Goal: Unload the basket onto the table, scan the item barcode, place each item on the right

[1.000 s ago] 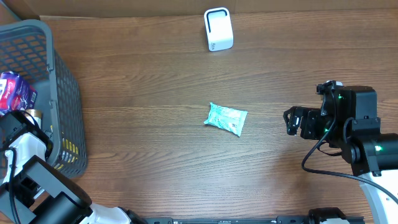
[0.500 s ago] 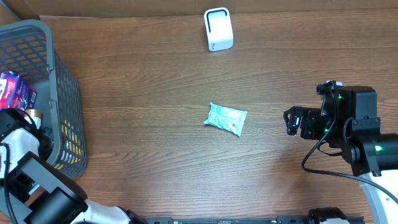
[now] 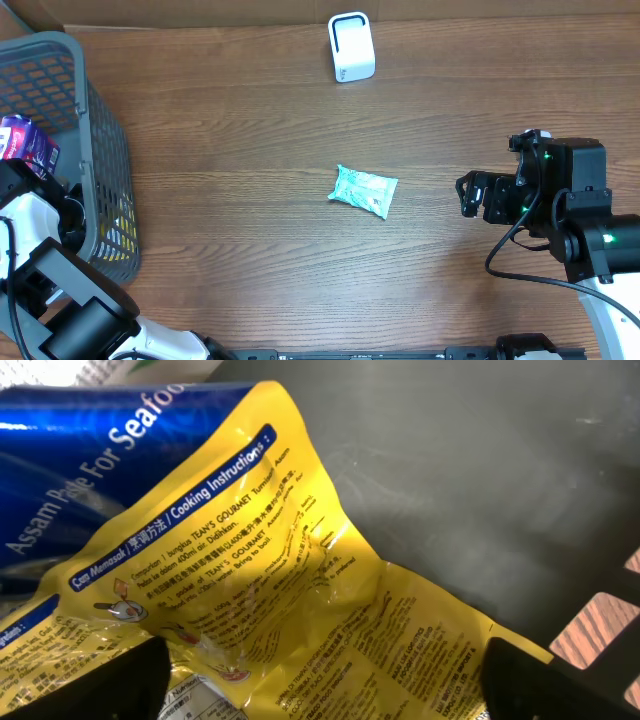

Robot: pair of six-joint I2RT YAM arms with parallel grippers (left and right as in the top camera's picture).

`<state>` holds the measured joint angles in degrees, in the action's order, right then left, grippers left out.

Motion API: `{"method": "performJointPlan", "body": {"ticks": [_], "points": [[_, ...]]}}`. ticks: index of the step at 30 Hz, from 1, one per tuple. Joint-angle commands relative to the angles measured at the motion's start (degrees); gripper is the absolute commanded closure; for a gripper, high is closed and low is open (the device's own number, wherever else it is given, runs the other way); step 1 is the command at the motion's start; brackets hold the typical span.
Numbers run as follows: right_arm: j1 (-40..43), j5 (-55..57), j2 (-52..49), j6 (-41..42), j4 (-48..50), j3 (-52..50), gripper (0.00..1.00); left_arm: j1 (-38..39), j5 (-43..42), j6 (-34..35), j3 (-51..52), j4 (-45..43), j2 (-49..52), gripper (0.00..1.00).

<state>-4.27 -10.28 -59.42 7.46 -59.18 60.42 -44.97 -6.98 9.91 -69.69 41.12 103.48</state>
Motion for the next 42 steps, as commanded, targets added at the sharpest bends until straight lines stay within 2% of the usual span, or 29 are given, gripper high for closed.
{"method": "performJointPlan", "body": {"ticks": [1, 8, 13, 20, 25, 33, 42], "points": [[-0.3, -0.3, 0.1, -0.3, 0.3, 1.0, 0.00, 0.6, -1.4, -2.6, 0.1, -1.0, 1.2, 0.01], [-0.3, -0.3, 0.1, -0.2, 0.4, 1.0, 0.00, 0.8, -1.8, -7.5, 0.2, -2.2, 1.2, 0.00], [-0.3, -0.3, 0.1, -0.2, 0.6, 1.0, 0.00, 1.1, -6.2, -8.7, 0.2, -2.1, 1.4, 0.00], [-0.3, -0.3, 0.1, -0.2, 0.5, 1.0, 0.00, 2.8, -6.0, -7.9, 0.2, 1.4, 1.4, 0.00], [-0.3, -0.3, 0.1, -0.2, 0.5, 1.0, 0.00, 2.5, -1.6, 3.2, 0.2, 4.0, 1.4, 0.01], [-0.3, -0.3, 0.1, -0.2, 0.4, 1.0, 0.00, 1.9, -0.6, 12.9, -1.0, 2.8, 1.4, 0.00], [-0.3, -0.3, 0.1, -0.2, 0.4, 1.0, 0.00, -0.8, -0.1, 26.8, -7.9, 10.2, 0.9, 0.00]]}}
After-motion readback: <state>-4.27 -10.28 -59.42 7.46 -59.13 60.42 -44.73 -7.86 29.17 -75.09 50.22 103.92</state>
